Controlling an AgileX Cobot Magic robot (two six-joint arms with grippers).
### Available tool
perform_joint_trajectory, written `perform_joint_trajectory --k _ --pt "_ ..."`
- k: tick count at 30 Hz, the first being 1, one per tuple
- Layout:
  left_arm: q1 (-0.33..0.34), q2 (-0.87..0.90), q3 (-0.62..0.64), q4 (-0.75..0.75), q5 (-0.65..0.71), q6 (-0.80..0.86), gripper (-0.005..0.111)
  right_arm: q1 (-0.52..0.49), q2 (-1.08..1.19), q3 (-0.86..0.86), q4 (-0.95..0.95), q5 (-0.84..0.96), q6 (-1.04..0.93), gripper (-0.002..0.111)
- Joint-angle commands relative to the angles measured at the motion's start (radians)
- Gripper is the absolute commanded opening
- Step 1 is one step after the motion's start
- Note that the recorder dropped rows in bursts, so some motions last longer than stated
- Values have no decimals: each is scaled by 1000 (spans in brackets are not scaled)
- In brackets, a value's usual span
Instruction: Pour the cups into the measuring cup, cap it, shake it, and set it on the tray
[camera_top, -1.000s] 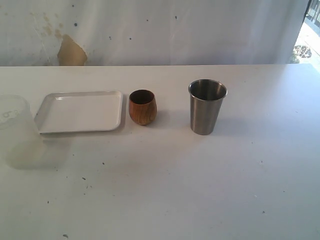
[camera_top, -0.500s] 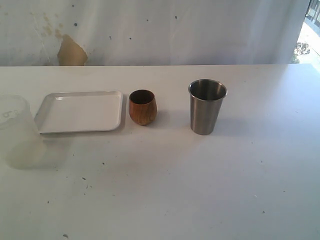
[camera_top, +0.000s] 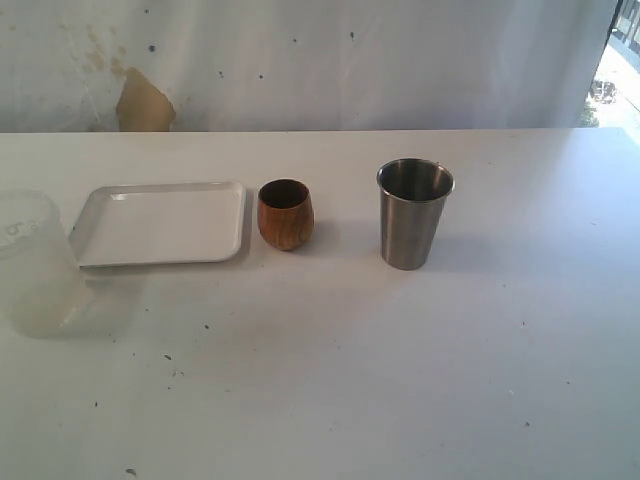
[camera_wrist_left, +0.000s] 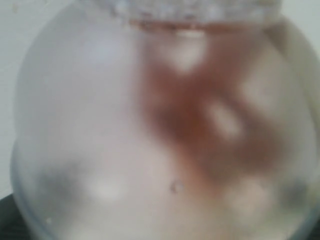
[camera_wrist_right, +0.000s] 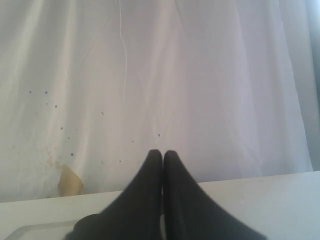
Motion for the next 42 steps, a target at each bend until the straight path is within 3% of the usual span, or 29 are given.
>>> perform_joint_trajectory --k 1,42 --pt "-3 -13 -13 6 -83 -4 0 -2 -4 4 -4 -5 5 0" --pt "-3 -13 -17 89 -157 -4 0 -2 -4 4 -4 -5 5 0"
